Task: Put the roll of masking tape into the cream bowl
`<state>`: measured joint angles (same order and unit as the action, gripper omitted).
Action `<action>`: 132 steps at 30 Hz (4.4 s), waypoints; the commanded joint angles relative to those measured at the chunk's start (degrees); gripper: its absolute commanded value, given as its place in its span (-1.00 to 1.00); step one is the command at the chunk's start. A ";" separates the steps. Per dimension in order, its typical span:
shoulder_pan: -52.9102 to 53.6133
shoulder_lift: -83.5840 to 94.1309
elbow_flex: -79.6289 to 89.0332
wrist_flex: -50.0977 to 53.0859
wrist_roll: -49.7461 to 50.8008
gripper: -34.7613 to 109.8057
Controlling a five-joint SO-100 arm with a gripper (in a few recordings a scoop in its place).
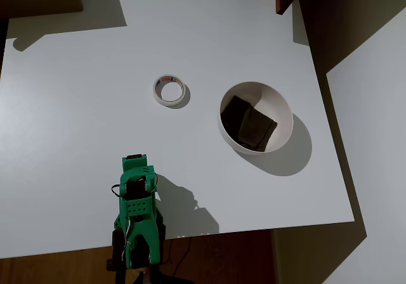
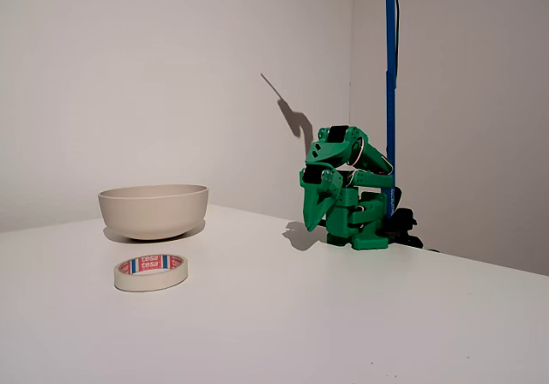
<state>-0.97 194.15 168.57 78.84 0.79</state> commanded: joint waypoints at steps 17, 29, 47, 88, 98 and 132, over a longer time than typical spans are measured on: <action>4.31 -11.51 -19.42 -5.10 5.71 -0.64; 8.61 -40.17 -49.48 0.44 2.72 -0.64; 14.50 -88.59 -98.70 13.71 -0.35 -0.64; 18.81 -142.91 -139.13 14.06 -1.49 -0.25; 21.53 -148.89 -140.27 11.78 -2.90 -0.25; 13.62 -144.58 -141.33 12.13 0.70 -0.63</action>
<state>13.89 38.14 30.32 90.00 0.00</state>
